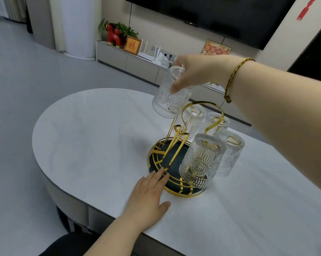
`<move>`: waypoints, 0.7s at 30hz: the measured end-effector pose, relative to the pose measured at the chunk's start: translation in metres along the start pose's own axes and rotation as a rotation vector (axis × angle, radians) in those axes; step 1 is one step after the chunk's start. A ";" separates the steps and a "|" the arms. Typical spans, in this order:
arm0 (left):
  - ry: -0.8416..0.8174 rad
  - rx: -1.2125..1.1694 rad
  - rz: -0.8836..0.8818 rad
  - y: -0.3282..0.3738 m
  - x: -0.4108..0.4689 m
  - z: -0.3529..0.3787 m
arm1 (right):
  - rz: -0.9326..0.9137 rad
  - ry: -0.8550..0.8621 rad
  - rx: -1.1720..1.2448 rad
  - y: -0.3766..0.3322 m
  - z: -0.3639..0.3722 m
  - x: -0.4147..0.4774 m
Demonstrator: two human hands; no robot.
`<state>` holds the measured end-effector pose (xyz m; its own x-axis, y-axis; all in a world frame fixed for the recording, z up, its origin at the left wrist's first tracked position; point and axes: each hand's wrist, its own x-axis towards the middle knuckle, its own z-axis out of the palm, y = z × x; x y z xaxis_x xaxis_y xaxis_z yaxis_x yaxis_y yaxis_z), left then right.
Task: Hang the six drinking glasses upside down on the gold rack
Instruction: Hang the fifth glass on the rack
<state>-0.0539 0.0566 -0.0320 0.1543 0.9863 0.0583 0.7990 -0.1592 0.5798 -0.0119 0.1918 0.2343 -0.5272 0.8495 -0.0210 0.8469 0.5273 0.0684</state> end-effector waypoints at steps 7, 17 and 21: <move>-0.013 0.010 -0.002 -0.002 0.001 0.000 | 0.025 -0.092 -0.084 -0.006 0.020 0.009; -0.023 -0.006 0.025 -0.006 0.001 0.000 | -0.065 -0.199 -0.097 -0.003 0.055 0.021; -0.027 -0.018 0.037 -0.008 -0.001 -0.001 | -0.073 -0.221 -0.075 0.000 0.067 0.022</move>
<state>-0.0608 0.0573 -0.0359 0.1991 0.9783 0.0580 0.7821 -0.1942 0.5921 -0.0188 0.2122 0.1671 -0.5517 0.7969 -0.2462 0.7953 0.5916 0.1325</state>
